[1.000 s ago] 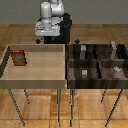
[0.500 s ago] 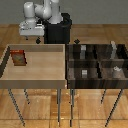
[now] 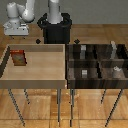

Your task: Place the box of cereal into the appropriate compartment.

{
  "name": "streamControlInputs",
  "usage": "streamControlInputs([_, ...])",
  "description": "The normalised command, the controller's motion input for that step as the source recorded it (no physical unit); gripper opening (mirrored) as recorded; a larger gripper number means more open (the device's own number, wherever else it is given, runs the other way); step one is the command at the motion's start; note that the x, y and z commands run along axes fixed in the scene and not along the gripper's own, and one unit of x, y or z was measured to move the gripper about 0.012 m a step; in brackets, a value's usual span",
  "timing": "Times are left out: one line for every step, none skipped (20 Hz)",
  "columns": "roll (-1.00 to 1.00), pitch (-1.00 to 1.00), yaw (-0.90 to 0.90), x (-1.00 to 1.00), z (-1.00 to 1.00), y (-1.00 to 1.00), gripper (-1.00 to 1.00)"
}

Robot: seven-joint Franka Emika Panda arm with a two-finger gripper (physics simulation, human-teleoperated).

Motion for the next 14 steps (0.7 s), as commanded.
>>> streamControlInputs([0.0, 0.0, 0.0, 0.0, 0.0, -1.0, 1.0])
streamControlInputs([0.0, 0.0, 0.15, 0.0, 0.0, 0.0, 1.0])
streamControlInputs([0.0, 0.0, 0.0, 0.0, 0.0, 0.0, 1.0])
streamControlInputs([0.0, 0.0, 0.75, 0.0, 0.0, 0.0, 1.0])
streamControlInputs([0.0, 0.0, 1.0, 0.0, 0.0, 0.0, 1.0])
streamControlInputs([0.0, 0.0, 0.9, 0.0, 0.0, 0.0, 1.0])
streamControlInputs([0.0, 0.0, 1.0, 0.0, 0.0, 0.0, 1.0])
streamControlInputs([0.0, 0.0, 1.0, 0.0, 0.0, 0.0, 1.0])
streamControlInputs([0.0, 0.0, 1.0, 0.0, 0.0, 0.0, 1.0])
streamControlInputs([0.0, 0.0, 0.9, 0.0, 0.0, 0.0, 1.0])
streamControlInputs([0.0, 0.0, 0.9, 0.0, 0.0, 0.0, 1.0])
streamControlInputs([0.0, 0.0, 1.0, 0.0, 0.0, 0.0, 1.0])
streamControlInputs([0.0, 0.0, 1.0, 0.0, 0.0, 0.0, 1.0])
streamControlInputs([0.0, 0.0, 0.9, 0.0, 0.0, 0.0, 1.0])
